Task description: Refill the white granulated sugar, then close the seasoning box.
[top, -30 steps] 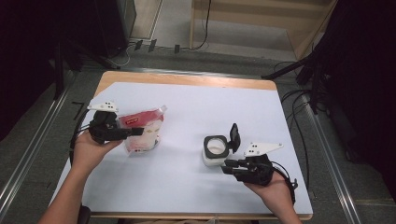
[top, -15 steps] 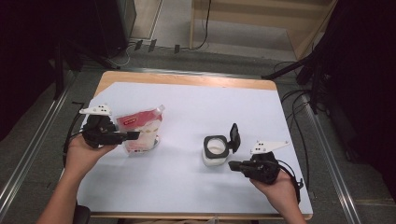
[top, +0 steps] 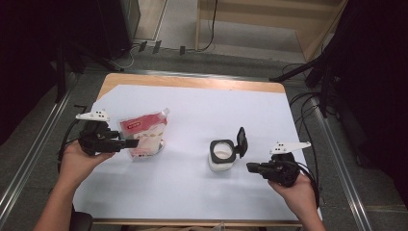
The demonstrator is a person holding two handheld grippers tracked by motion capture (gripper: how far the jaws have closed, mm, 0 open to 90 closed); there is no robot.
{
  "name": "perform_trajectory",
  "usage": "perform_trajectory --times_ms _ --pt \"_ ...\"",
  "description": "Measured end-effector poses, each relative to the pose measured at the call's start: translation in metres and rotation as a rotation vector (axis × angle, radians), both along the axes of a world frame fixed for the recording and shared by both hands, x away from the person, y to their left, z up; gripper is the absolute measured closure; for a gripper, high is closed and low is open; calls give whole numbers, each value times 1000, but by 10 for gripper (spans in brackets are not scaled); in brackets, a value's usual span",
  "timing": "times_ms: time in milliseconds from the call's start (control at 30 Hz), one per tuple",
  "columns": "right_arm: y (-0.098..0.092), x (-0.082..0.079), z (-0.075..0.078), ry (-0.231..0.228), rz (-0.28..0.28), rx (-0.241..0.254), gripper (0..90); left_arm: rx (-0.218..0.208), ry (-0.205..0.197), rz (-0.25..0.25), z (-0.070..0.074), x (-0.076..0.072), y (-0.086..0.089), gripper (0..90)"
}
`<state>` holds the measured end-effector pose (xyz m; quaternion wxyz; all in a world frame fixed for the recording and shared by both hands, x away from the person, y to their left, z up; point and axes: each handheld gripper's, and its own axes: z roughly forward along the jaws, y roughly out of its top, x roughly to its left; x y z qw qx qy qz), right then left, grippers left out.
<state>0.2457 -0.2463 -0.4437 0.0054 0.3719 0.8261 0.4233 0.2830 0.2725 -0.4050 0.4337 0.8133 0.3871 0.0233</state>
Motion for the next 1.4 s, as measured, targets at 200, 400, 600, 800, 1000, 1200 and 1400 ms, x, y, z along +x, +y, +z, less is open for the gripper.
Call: perform_trajectory --times_ms 200,400,600,800,1000,1200,1400 --pt "-8 13 1 -2 -112 14 900 -11 17 16 -1 -1 4 542" --pt "-4 21 3 -20 -124 24 900 18 26 7 -3 -1 6 537" --pt "5 25 6 -33 -120 21 900 25 33 4 -3 -3 8 528" --pt "6 31 9 -27 -136 35 900 33 35 12 -4 -6 13 526" --pt "10 36 12 -36 -129 50 900 19 31 32 -3 -7 20 523" --pt "14 35 13 -37 -118 48 900 30 38 43 -4 -10 30 510" --pt "16 35 14 -39 -117 47 900 24 41 65 -6 -10 39 510"
